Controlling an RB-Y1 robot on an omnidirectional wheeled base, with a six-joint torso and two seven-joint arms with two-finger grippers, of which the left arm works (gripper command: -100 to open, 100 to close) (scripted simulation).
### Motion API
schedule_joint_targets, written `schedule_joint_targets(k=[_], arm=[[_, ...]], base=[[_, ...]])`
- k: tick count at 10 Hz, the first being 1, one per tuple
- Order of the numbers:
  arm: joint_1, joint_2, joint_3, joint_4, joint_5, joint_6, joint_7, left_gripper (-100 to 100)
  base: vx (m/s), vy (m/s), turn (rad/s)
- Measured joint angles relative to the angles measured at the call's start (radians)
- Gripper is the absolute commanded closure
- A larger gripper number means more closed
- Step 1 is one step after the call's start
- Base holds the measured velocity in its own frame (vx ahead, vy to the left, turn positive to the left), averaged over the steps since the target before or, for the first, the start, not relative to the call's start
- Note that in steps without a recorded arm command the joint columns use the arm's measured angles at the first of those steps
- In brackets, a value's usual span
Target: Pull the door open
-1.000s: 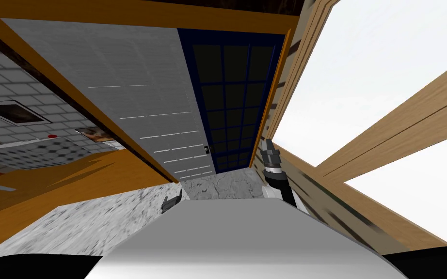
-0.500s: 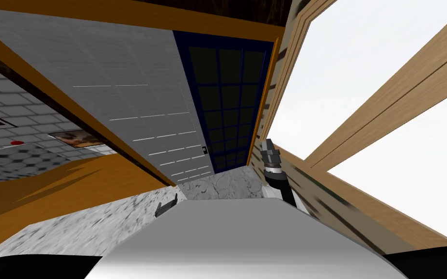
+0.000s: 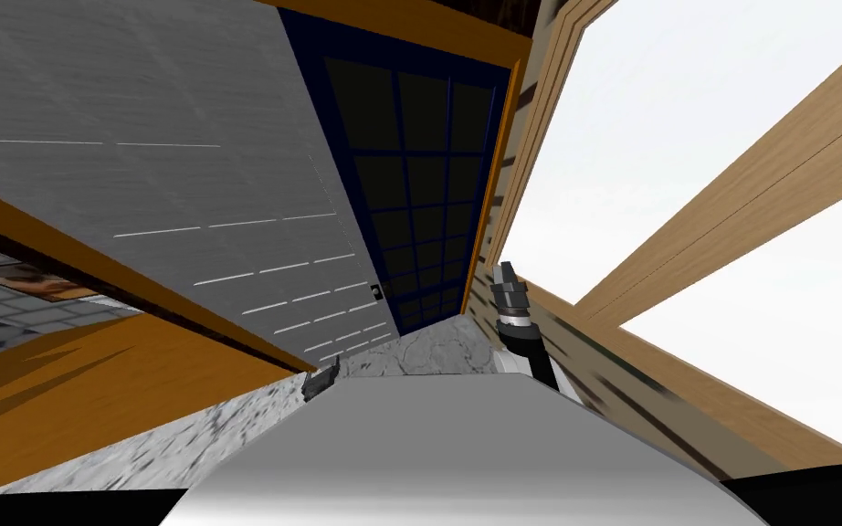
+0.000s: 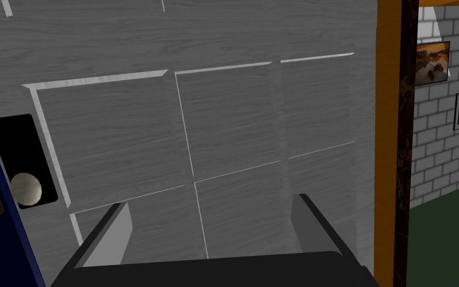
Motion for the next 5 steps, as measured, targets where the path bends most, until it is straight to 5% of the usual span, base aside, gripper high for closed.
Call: schedule_joint_targets(k=[3, 5], arm=[[-0.019, -0.031, -0.013, -0.052, -0.004, 0.014, -0.001, -100], [-0.037, -0.026, -0.013, -0.037, -0.003, 0.01, -0.004, -100]], base=[[0.156, 0.024, -0.081], [0.055, 0.005, -0.063]])
